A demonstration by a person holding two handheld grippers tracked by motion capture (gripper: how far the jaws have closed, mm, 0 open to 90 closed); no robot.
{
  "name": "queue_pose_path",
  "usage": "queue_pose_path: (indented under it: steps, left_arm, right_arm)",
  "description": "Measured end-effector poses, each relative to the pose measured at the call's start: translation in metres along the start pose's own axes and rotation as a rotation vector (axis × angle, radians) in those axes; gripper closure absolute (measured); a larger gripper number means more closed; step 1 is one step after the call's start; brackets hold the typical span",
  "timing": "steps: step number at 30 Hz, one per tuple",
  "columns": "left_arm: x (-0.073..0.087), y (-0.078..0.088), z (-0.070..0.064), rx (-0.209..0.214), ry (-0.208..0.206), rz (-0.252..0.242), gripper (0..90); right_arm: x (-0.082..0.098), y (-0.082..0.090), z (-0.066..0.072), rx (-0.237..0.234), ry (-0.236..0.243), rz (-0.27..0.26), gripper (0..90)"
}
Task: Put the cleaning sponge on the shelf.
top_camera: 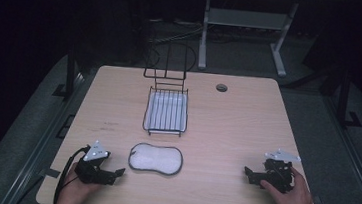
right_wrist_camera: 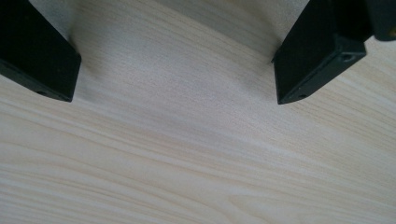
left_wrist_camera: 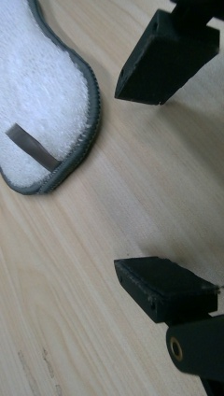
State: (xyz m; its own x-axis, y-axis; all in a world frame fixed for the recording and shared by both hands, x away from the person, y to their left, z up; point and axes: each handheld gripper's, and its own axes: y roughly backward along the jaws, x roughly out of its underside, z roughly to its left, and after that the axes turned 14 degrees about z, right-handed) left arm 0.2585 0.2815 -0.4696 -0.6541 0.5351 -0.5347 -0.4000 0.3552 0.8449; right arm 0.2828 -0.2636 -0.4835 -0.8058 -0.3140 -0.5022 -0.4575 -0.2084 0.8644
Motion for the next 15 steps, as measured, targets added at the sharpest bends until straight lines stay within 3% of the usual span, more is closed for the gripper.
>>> queue_pose_path:
  steps: [6, 12, 15]
  left_arm:
    - [-0.004, 0.010, -0.002, 0.009, -0.015, -0.021, 36.2]
    - [-0.012, 0.022, -0.003, 0.041, -0.007, -0.040, 67.6]
    - [-0.020, 0.024, -0.002, 0.080, -0.010, -0.049, 83.0]
  right_arm:
    - [0.000, 0.000, 0.000, 0.000, 0.000, 0.000, 0.2]
    - [0.000, 0.000, 0.000, 0.000, 0.000, 0.000, 0.2]
    - [0.000, 0.000, 0.000, 0.000, 0.001, -0.002, 0.2]
